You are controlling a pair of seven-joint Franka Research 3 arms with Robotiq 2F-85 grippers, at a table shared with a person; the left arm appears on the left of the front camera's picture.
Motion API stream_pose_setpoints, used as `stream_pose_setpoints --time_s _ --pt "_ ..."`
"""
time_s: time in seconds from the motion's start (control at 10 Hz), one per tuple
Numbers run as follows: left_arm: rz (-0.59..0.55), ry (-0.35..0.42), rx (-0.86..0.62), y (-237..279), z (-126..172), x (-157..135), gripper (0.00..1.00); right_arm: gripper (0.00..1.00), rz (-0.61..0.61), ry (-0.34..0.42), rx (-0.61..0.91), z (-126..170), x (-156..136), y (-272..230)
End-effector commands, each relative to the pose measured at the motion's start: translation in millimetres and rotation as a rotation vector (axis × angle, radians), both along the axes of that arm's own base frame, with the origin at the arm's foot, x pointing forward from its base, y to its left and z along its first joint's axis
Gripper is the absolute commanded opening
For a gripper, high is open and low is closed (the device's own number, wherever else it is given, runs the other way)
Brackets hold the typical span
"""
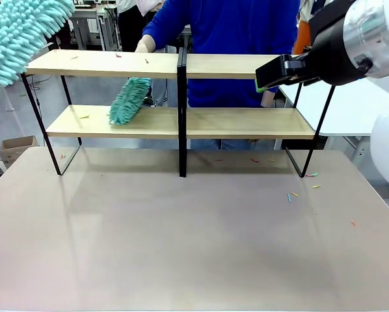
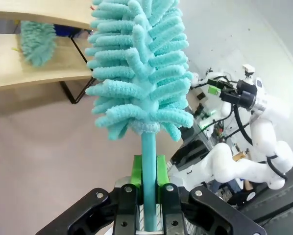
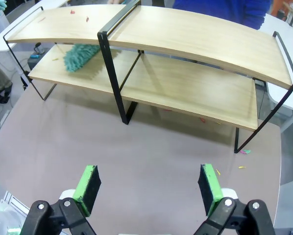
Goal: Clean the shelves.
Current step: Clean another randomly selected level of the Shelf with the Duster.
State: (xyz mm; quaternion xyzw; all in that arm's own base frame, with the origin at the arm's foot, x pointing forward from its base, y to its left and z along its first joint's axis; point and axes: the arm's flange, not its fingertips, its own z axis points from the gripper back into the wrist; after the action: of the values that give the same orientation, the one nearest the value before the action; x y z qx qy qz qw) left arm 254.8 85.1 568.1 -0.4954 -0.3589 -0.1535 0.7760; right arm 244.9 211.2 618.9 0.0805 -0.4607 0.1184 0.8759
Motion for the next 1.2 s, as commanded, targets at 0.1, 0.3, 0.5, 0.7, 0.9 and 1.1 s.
stream_pose_setpoints --time_s 0.1,0.3,0.5,0.7,0.9,1.1 --pt "0.006 0.038 -0.042 -11 15 -1 0.13 1.0 0.002 0.001 0.006 0 1 0" --pt "-0.005 0.0 -0.004 0 0 0 0.13 1.0 0.002 0.001 0.006 0 1 0" --pt "0.13 0.109 0.137 -10 15 2 0.13 1.0 0.002 0.001 0.006 0 1 0" --pt "0.197 0.078 0.261 -74 59 16 0.13 1.0 0.002 0.001 0.006 0 1 0" --pt "0.228 0.108 0.388 -156 87 45 0.13 1.0 0.002 0.001 0.006 0 1 0" --pt "0.159 0.15 0.405 -207 89 65 0.13 1.0 0.002 0.001 0.006 0 1 0"
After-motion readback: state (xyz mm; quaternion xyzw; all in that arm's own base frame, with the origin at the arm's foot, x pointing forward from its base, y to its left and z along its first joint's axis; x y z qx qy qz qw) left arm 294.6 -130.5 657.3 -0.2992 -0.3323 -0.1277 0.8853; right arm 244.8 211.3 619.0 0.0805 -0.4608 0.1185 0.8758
